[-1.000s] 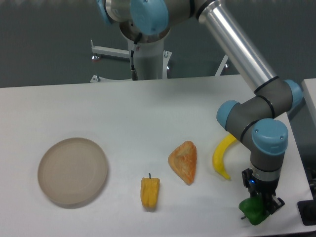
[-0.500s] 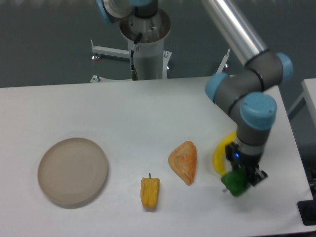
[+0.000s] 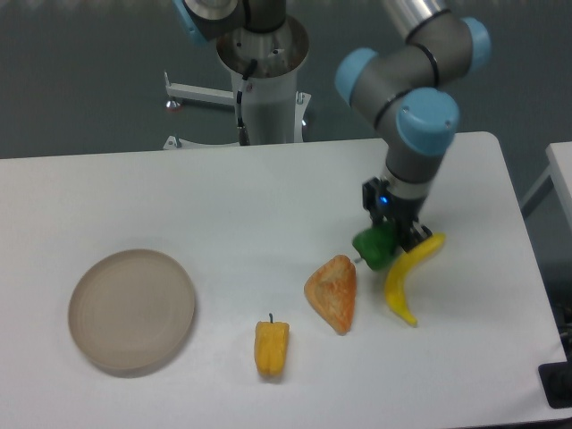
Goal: Place the green pepper on the table
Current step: 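Lower the green pepper onto the table beside the banana, then open the gripper to release the green pepper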
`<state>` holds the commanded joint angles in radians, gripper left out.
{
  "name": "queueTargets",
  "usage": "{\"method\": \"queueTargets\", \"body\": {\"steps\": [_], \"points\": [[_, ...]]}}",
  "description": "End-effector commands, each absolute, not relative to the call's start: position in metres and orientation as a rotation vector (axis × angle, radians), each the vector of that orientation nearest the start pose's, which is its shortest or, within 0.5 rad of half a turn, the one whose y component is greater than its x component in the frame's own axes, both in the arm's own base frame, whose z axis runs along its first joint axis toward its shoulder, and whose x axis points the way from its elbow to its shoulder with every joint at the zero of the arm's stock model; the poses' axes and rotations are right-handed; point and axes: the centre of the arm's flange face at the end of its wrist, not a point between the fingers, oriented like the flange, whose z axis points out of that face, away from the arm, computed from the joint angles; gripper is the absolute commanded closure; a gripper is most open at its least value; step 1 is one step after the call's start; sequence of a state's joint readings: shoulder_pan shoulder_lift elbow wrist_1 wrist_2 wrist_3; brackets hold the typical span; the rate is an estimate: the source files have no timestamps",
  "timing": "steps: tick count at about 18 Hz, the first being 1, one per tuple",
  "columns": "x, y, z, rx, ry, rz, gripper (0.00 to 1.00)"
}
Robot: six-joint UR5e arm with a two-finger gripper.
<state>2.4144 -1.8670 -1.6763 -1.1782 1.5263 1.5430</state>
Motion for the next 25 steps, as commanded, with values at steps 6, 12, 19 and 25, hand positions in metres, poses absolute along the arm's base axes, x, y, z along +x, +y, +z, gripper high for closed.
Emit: {"method": "queueTargets", "body": {"steps": [6,12,19,25], "points": [[-0.365,0.449,0.293,-2.821,1.276,-0.1,0.71],[-0.396,0.436,0.269,-2.622,1.274,-0.179,0.71],[-0.401,0.431,0.263,-2.614,1.246,-0.195,0.7],[-0.397,0.43,0.254,-2.614,1.219,-0.225,0.66]]}}
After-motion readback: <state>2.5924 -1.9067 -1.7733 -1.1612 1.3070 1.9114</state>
